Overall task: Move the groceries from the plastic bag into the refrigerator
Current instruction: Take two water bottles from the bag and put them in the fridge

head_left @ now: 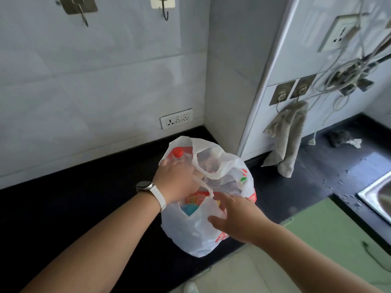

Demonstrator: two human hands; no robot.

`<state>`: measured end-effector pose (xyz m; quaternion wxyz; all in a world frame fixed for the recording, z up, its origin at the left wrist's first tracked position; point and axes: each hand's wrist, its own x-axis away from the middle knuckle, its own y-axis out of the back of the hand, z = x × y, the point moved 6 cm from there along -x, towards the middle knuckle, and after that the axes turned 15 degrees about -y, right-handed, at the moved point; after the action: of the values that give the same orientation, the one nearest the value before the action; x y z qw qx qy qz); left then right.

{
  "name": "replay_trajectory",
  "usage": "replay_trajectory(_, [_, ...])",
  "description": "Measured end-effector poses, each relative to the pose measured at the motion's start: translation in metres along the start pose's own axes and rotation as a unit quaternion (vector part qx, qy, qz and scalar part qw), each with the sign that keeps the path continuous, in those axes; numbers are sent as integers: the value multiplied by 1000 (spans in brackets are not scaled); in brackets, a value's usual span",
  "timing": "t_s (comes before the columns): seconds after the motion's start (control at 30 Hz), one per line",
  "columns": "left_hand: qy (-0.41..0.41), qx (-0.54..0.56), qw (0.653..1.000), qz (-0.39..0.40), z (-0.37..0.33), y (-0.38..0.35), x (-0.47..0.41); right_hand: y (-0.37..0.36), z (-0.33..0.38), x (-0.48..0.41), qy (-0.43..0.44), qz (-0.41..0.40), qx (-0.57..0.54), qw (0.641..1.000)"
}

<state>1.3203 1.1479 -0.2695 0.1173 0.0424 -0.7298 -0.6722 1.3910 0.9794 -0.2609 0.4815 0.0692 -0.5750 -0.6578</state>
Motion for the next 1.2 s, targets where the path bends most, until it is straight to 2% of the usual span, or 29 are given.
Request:
replay_trajectory(0.1, [-13, 17, 1000, -1, 3, -3, -3, -5, -5, -2, -9, 20, -44, 999])
replay_trajectory(0.2, [-31, 44, 997, -53, 6, 1, 0, -2, -7, -2, 0, 2, -78, 997])
replay_trajectory(0.37, [-28, 155, 970, -183, 9, 22, 23, 7, 4, 5, 71, -28, -112, 991])
replay_trajectory(0.57, [-27, 163, 954, -251, 15, 19, 81, -8, 14, 14, 167, -8, -119, 979])
replay_trajectory(0.73, [31, 173, 956, -236, 27, -13, 121, -38, 9, 15, 189, 9, -103, 977])
replay_trajectory(0.9, [79, 235, 950, -190, 32, -50, 140, -68, -3, 12, 186, 16, -90, 978])
replay_trajectory(1.0, [128, 314, 911, -237, 32, -56, 142, -70, -3, 14, 198, -14, -123, 972])
replay_trajectory(1.1, [206, 418, 830, -308, 35, -48, 139, -56, 3, 18, 217, -101, -174, 955])
replay_trajectory(1.2, [222, 526, 746, -343, 34, -41, 132, -47, 13, 25, 263, -149, -178, 936])
